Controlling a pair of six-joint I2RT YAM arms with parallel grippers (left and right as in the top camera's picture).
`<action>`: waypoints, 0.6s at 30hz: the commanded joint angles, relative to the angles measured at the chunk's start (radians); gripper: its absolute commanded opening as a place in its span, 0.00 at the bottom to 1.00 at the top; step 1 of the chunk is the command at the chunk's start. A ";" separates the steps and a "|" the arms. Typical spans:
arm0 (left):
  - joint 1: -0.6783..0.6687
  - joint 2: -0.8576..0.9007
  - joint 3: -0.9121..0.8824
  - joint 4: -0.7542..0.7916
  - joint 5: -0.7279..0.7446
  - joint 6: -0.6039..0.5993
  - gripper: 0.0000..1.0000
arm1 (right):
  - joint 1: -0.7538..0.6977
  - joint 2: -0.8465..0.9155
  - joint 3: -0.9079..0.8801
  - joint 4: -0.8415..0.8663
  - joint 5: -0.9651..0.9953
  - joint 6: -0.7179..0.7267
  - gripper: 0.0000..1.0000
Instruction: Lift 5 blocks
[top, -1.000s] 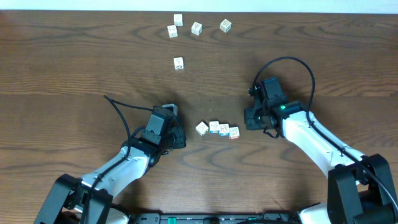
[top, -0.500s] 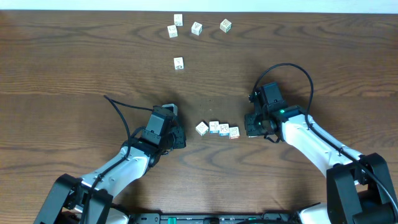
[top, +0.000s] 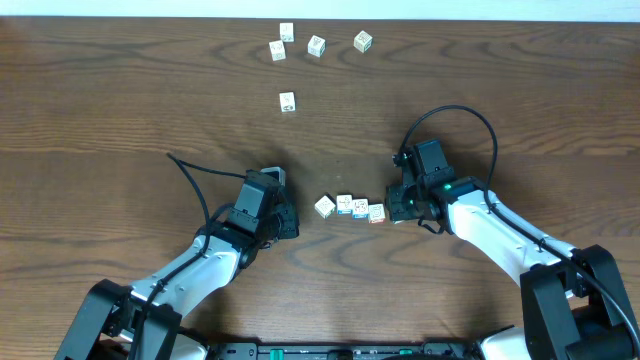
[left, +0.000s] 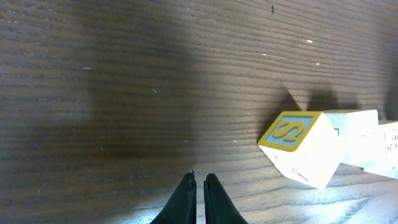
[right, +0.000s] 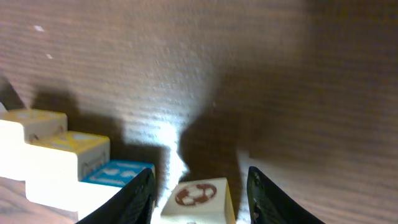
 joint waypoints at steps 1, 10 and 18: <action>-0.004 0.000 0.012 -0.003 -0.014 0.003 0.08 | 0.008 0.009 -0.006 0.017 -0.002 0.009 0.45; -0.004 0.000 0.012 -0.003 -0.014 0.003 0.08 | -0.009 0.007 0.107 -0.051 0.093 0.009 0.19; -0.004 0.000 0.012 -0.003 -0.014 0.003 0.08 | -0.082 0.009 0.187 -0.195 0.129 -0.014 0.05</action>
